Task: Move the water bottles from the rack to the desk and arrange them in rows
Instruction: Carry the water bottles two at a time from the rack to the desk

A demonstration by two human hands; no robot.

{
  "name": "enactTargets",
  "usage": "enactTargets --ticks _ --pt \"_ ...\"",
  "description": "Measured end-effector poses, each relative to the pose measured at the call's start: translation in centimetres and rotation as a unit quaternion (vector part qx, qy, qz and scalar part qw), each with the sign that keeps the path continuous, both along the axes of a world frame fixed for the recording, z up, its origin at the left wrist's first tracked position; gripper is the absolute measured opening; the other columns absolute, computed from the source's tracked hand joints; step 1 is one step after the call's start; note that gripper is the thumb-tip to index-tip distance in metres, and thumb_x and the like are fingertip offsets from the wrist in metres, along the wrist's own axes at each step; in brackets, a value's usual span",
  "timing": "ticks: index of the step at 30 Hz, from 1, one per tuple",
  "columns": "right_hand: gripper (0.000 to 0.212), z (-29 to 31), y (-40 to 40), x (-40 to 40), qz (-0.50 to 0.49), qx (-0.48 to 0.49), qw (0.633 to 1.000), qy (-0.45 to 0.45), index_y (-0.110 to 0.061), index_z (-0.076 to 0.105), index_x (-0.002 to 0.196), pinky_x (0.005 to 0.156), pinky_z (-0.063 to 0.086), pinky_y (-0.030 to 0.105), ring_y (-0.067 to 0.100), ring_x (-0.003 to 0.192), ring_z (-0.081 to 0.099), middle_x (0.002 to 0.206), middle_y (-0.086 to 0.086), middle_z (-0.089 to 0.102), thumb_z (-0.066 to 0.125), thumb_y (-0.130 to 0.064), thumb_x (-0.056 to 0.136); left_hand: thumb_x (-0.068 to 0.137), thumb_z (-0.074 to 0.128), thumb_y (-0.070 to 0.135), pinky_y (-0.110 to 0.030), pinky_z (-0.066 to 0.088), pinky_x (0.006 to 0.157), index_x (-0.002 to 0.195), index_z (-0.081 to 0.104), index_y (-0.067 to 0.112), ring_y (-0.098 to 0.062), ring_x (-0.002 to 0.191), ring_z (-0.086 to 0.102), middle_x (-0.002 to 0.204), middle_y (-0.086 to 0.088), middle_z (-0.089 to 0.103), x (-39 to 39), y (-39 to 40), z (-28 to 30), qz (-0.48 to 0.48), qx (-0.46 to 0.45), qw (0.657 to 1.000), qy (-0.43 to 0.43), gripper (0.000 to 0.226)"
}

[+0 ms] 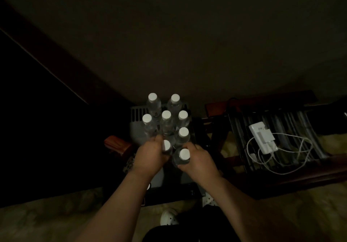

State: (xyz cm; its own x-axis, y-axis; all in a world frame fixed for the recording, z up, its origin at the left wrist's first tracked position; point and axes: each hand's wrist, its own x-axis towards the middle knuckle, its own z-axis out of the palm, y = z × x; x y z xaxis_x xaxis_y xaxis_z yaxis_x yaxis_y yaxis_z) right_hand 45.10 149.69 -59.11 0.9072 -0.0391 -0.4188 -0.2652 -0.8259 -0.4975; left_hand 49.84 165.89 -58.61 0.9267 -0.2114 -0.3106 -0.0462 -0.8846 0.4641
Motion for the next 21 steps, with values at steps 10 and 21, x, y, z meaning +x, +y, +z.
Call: enactTargets --ticks 10,21 --pt "0.059 14.0 -3.6 -2.7 -0.071 0.046 0.994 -0.075 -0.028 0.056 0.117 0.080 0.052 0.028 0.015 0.098 0.058 0.113 -0.003 0.059 0.084 -0.041 0.067 0.063 0.078 0.043 -0.036 0.054 0.072 0.099 0.060 0.026 -0.020 0.089 0.065 0.097 0.005 0.067 -2.0 -1.6 14.9 -0.004 -0.050 0.996 -0.068 0.044" --pt "0.060 31.8 -13.8 -9.7 -0.112 0.025 0.981 -0.153 -0.032 0.057 0.115 0.085 0.052 0.030 0.013 0.102 0.059 0.110 -0.008 0.062 0.086 -0.042 0.064 0.067 0.077 0.037 -0.029 0.045 0.064 0.091 0.060 0.023 -0.013 0.080 0.059 0.090 0.007 0.062 -8.0 -10.3 33.8 -0.045 -0.085 0.978 -0.185 0.033"
